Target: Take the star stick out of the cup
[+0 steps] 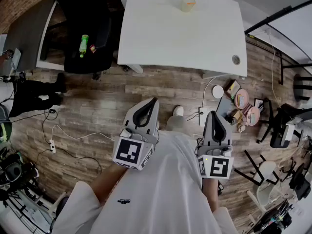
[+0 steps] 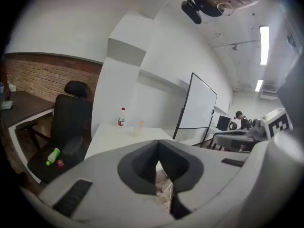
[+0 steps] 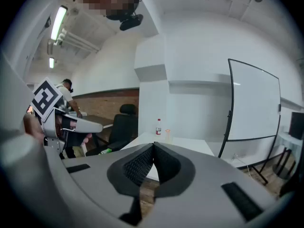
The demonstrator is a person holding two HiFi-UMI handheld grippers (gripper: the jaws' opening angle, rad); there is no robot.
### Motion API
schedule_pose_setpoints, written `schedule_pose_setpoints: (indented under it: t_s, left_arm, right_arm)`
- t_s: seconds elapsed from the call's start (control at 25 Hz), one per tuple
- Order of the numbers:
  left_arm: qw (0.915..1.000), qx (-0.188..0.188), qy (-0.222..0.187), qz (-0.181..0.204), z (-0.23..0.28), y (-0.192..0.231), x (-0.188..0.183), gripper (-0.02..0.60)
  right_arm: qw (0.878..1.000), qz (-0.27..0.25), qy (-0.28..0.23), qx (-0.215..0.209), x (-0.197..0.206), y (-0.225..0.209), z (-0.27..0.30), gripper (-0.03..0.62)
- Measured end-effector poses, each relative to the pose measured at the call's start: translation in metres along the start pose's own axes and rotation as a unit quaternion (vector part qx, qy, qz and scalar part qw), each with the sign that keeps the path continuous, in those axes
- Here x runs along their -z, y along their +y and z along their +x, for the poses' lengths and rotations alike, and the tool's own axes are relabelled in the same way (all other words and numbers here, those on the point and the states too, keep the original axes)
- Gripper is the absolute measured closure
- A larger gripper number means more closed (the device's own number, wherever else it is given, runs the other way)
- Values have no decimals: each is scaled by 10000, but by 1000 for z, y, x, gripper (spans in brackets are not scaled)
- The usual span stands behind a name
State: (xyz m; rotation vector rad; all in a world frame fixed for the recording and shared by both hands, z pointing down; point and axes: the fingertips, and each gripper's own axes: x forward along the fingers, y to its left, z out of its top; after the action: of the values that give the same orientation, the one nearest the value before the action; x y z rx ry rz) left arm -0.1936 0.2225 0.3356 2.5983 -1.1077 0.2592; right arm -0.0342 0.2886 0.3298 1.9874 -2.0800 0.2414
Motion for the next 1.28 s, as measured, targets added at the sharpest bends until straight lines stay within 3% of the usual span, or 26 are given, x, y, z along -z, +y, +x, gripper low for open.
schedule_pose_setpoints:
  t_s: [0.36, 0.64, 0.96, 1.28]
  left_arm:
    - [9988, -184, -175, 416, -3, -66, -13, 591]
    - [9983, -448, -138, 356, 3, -108, -2, 591]
    - [9963, -676, -289, 450, 17, -136, -13, 591]
    - [9927, -1121, -336, 304, 30, -149, 1, 591]
  right_arm:
    - [9982, 207, -352, -444, 7, -22, -24, 591]
    - [9926, 91, -321, -1170, 16, -38, -38, 591]
    - [9915, 344, -536, -1135, 16, -80, -46, 591]
    - [9893, 290, -736, -1223, 28, -112, -57, 591]
